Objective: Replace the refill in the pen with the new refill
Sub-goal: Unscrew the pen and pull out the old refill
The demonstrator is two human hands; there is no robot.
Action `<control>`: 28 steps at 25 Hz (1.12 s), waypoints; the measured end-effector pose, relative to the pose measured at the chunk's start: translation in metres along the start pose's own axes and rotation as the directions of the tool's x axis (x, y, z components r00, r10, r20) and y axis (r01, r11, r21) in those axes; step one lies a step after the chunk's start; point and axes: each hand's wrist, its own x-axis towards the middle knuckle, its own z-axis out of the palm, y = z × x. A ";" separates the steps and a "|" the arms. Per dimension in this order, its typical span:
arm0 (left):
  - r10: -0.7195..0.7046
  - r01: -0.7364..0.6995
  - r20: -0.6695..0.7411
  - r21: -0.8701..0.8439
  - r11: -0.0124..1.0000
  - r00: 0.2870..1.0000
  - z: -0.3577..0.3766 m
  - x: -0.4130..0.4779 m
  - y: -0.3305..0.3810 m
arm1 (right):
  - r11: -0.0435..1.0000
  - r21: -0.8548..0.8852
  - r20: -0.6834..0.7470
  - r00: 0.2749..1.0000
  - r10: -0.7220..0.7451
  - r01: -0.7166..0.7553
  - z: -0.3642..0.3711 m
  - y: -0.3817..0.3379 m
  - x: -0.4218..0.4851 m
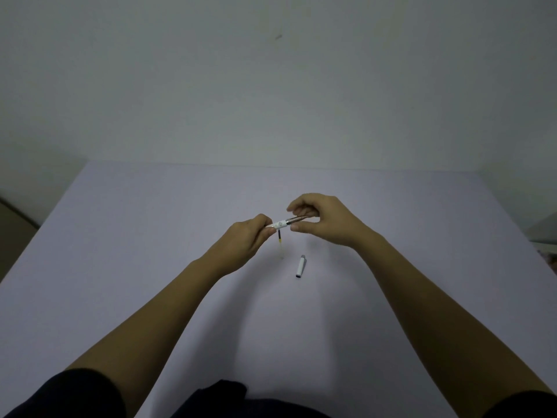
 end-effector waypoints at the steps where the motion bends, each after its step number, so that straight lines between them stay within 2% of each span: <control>1: 0.005 -0.005 -0.003 0.007 1.000 1.000 -0.001 0.000 0.000 | 0.999 0.005 0.009 0.999 0.042 -0.042 0.000 -0.001 0.000; 4: 0.013 -0.013 0.000 0.019 1.000 1.000 -0.001 0.000 0.001 | 0.994 -0.058 0.018 0.996 0.092 -0.091 0.000 0.001 0.002; 8: 0.000 0.000 -0.012 -0.005 1.000 1.000 -0.002 0.000 0.003 | 0.996 0.061 -0.023 0.998 0.064 -0.063 0.000 -0.003 0.000; 10: 0.004 -0.004 -0.004 -0.004 1.000 1.000 -0.002 -0.001 0.004 | 0.991 0.045 -0.034 0.991 0.129 -0.128 0.001 -0.004 0.000; 12: 0.010 -0.010 -0.002 0.001 1.000 1.000 -0.001 -0.002 0.004 | 0.991 0.017 -0.035 0.990 0.135 -0.135 0.000 -0.003 0.002; 16: -0.002 0.001 -0.044 -0.030 1.000 0.999 0.001 -0.002 0.005 | 0.981 0.161 -0.021 0.994 0.110 -0.106 -0.001 -0.005 0.001; 20: 0.001 -0.002 -0.044 -0.029 1.000 0.999 0.000 -0.001 0.004 | 0.984 0.090 -0.047 0.986 0.160 -0.156 -0.001 -0.004 0.002; 24: -0.007 0.006 -0.054 -0.032 0.999 0.999 -0.002 -0.001 0.005 | 0.973 0.185 -0.061 0.987 0.149 -0.135 0.001 -0.005 0.001; 28: -0.013 0.012 -0.029 -0.013 1.000 0.999 -0.001 -0.002 0.005 | 0.980 0.074 -0.066 0.980 0.187 -0.182 0.001 -0.004 0.002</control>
